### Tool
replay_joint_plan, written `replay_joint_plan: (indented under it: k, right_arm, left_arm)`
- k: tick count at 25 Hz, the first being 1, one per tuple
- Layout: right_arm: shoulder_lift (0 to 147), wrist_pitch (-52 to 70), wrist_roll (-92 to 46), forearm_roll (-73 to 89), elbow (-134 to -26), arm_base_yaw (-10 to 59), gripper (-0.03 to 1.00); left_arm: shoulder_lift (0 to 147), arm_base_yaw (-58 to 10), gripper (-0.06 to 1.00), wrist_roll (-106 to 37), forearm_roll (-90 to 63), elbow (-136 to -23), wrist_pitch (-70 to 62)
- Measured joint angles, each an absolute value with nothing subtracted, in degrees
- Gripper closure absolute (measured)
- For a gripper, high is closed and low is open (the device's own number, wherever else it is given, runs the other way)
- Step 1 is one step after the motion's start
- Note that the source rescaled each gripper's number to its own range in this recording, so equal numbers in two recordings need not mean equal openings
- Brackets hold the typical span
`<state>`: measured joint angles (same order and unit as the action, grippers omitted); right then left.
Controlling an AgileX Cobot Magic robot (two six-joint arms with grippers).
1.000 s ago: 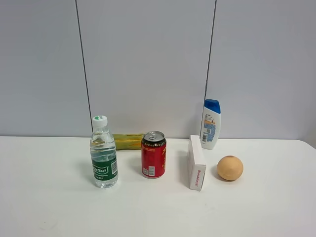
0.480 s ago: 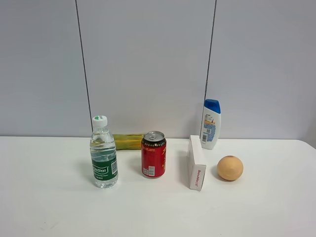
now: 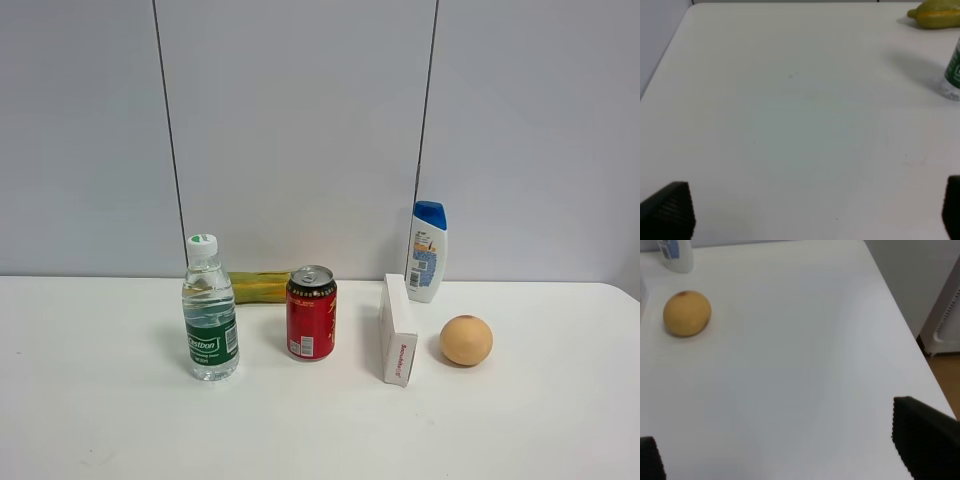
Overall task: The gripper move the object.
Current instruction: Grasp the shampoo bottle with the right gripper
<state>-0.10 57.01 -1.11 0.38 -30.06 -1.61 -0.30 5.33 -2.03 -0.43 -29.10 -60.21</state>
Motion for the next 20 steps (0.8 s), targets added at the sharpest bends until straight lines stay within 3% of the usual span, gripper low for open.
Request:
replay_joint_plan:
  k: [6, 11, 20]
  right_arm:
    - [6.71, 46.18, -1.11, 0.89, -34.63, -1.61, -0.02]
    - [19.47, 42.36, -2.12, 1.37, -37.22, -1.61, -0.02]
    - [41.34, 24.60, -6.36, 3.45, -37.90, -1.18, -0.01]
  left_arm:
    - [-0.30, 5.33, -0.06, -2.03, -0.43, -29.10, -60.21]
    - [-0.30, 5.33, -0.06, -2.03, -0.43, -29.10, -60.21]
    - [-0.30, 5.33, -0.06, -2.03, -0.43, -29.10, -60.21]
